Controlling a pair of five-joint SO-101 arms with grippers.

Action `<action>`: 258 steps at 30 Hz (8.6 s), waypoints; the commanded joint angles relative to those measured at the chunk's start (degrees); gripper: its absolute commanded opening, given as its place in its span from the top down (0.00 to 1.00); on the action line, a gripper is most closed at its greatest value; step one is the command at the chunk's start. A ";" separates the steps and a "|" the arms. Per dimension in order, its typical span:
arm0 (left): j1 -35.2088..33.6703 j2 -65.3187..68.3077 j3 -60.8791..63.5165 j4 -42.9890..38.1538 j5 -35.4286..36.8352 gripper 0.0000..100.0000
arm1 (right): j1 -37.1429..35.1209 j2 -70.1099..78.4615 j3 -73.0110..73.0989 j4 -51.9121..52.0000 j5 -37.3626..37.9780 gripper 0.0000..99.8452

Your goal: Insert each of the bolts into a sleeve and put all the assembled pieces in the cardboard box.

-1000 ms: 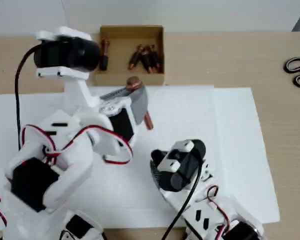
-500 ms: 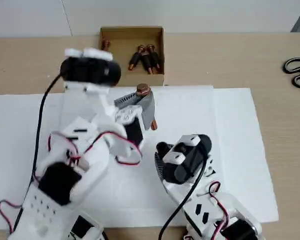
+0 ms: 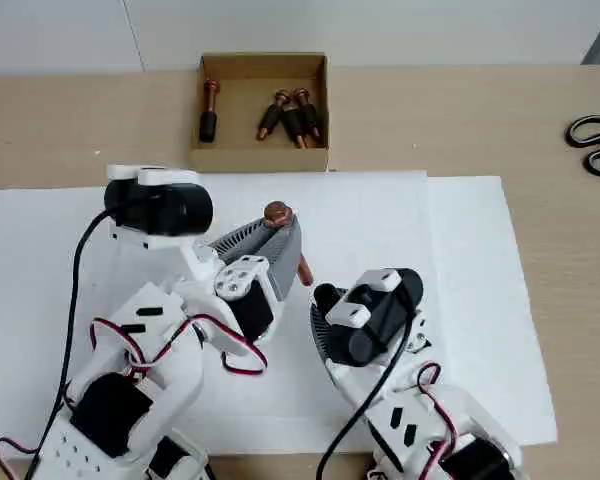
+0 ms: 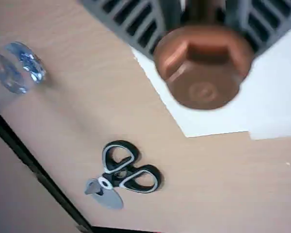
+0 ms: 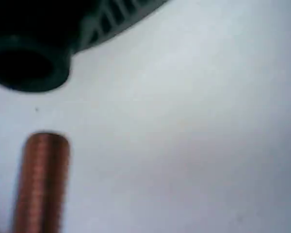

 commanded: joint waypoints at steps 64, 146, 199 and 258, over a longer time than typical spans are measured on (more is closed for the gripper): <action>3.16 -1.41 1.54 5.89 0.00 1.00 | -4.26 -0.40 1.32 -4.53 0.00 1.00; 3.60 -1.41 2.07 1.05 -2.37 1.00 | -4.44 -0.40 1.23 -4.44 0.09 1.00; 2.46 -1.41 7.52 -6.68 -2.29 1.00 | -6.99 -0.40 1.23 -4.44 0.09 1.00; -23.47 10.99 6.73 17.76 -6.59 1.00 | 18.33 -0.40 4.57 -4.35 -4.13 1.00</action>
